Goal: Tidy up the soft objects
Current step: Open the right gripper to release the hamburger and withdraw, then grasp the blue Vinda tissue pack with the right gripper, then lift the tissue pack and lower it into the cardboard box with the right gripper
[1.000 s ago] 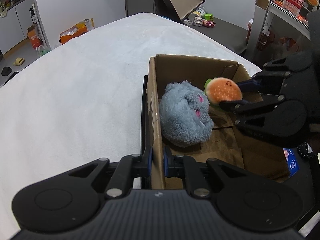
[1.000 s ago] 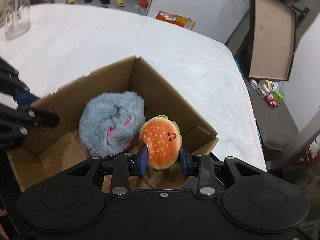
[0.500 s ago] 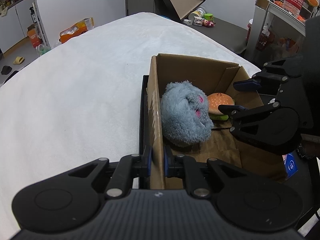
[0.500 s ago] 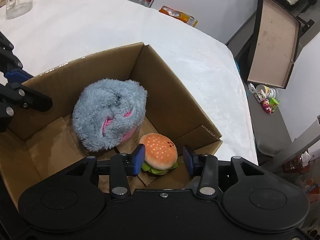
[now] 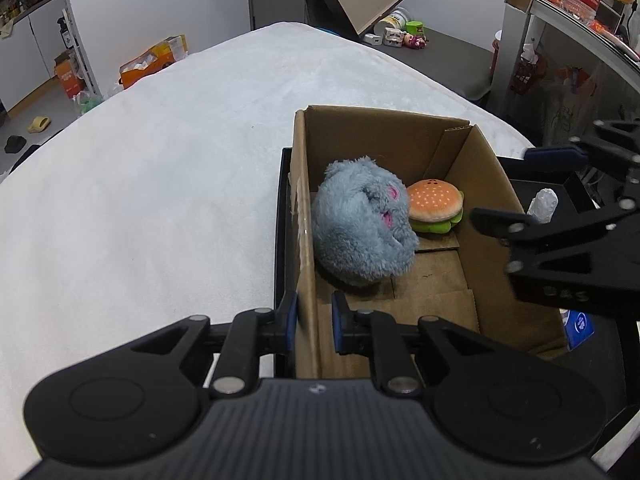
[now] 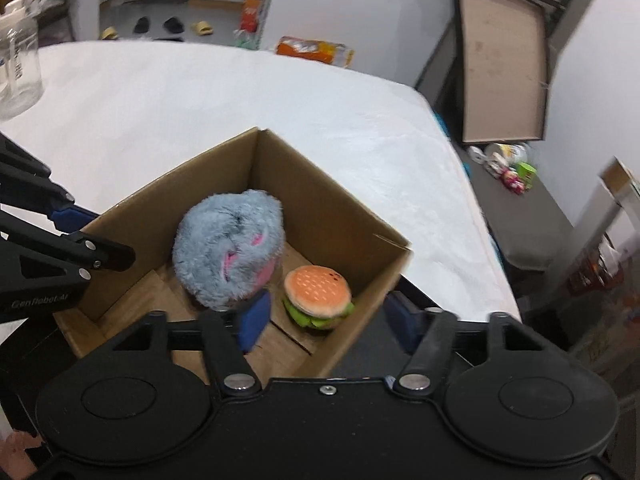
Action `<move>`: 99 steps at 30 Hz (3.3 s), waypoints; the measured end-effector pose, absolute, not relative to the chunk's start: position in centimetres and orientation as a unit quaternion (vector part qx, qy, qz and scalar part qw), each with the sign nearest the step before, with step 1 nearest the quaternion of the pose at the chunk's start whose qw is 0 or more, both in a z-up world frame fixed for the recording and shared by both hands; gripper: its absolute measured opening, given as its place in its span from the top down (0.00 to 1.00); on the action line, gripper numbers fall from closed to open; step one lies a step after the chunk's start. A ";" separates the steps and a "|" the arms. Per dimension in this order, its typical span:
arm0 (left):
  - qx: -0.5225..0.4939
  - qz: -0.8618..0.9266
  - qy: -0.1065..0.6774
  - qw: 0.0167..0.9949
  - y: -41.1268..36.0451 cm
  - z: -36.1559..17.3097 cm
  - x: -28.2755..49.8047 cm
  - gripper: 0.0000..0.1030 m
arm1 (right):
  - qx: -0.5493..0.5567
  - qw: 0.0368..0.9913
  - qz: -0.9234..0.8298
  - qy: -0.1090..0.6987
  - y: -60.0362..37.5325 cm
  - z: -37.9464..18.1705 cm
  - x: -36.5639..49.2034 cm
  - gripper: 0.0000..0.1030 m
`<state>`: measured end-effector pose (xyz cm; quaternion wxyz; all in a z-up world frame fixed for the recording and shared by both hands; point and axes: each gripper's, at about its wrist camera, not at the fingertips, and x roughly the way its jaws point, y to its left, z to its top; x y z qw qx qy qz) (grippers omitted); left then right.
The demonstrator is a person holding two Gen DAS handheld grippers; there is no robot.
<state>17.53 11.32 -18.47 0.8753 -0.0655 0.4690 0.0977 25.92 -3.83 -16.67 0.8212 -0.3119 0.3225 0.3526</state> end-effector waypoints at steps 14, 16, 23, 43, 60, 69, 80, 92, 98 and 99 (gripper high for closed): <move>-0.054 0.104 0.478 0.870 9.5 -17.5 17.3 0.51 | -0.212 0.863 0.302 0.346 -10.2 -15.0 27.0 0.35; -0.048 0.108 0.479 0.870 9.2 -17.4 17.4 0.48 | -0.201 0.864 0.296 0.353 -11.1 -15.3 27.1 0.35; -0.043 0.117 0.483 0.867 8.4 -17.0 17.4 0.40 | -0.158 0.870 0.279 0.374 -14.6 -15.7 26.8 0.29; -0.017 0.133 0.501 0.855 6.4 -17.1 18.5 0.33 | -0.054 0.884 0.236 0.400 -22.2 -19.0 25.3 0.16; 0.022 0.154 0.515 0.843 5.0 -17.9 19.8 0.28 | -0.028 0.848 0.261 0.461 -22.4 -23.6 25.2 0.16; 0.036 0.152 0.522 0.838 4.7 -18.2 20.1 0.26 | -0.122 0.838 0.248 0.470 -19.7 -25.5 25.4 0.51; 0.028 0.152 0.520 0.840 4.8 -18.2 20.0 0.26 | -0.095 0.832 0.256 0.483 -20.1 -24.0 25.8 0.51; 0.009 0.143 0.508 0.849 5.6 -17.7 19.3 0.26 | -0.100 0.847 0.268 0.448 -18.8 -20.5 26.6 0.51; -0.004 0.144 0.501 0.853 6.4 -17.5 18.8 0.26 | -0.109 0.854 0.276 0.427 -17.7 -18.8 26.7 0.51; -0.006 0.144 0.500 0.854 6.5 -17.4 18.8 0.26 | -0.111 0.856 0.277 0.422 -17.5 -18.4 26.7 0.51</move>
